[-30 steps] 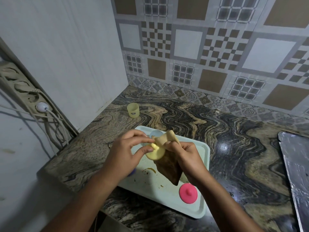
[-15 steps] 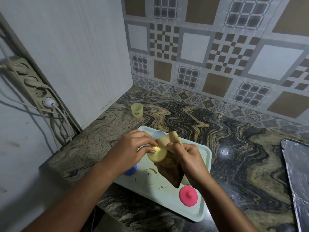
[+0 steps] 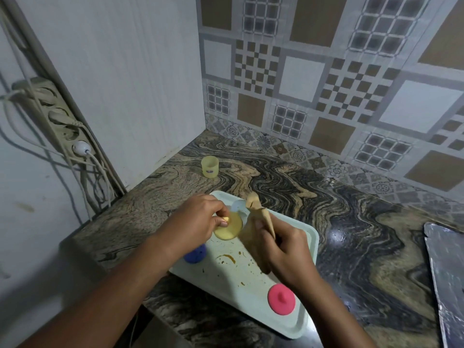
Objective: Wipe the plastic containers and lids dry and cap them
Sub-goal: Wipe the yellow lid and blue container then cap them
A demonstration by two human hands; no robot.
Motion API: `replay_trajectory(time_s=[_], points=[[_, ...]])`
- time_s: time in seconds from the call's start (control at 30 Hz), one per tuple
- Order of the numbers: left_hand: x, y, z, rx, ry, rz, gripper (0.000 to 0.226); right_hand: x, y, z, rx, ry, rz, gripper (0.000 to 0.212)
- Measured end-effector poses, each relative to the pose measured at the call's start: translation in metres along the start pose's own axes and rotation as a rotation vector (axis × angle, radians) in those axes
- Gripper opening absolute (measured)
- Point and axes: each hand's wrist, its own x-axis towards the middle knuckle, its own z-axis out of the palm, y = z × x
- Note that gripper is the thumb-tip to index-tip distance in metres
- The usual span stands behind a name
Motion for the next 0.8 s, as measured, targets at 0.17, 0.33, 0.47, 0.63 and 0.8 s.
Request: replay_trajectory(time_s=[0.17, 0.33, 0.47, 0.63, 0.8], points=[[0.002, 0.010, -0.002, -0.003, 0.078, -0.046, 0.007, 0.001, -0.011, 0.012, -0.064, -0.101, -0.196, 0.025], [0.000, 0.004, -0.005, 0.020, 0.123, -0.100, 0.011, -0.017, 0.000, 0.016, 0.017, -0.210, -0.190, 0.035], [-0.004, 0.006, -0.003, 0.013, 0.090, -0.066, 0.012, -0.008, -0.007, 0.010, 0.218, 0.023, 0.084, 0.038], [-0.005, 0.014, 0.001, -0.020, 0.147, -0.058, 0.009, 0.005, -0.011, 0.012, 0.166, -0.055, -0.011, 0.029], [-0.003, 0.008, 0.000, -0.031, 0.192, -0.154, 0.011, -0.009, 0.004, 0.018, 0.122, -0.218, -0.127, 0.032]])
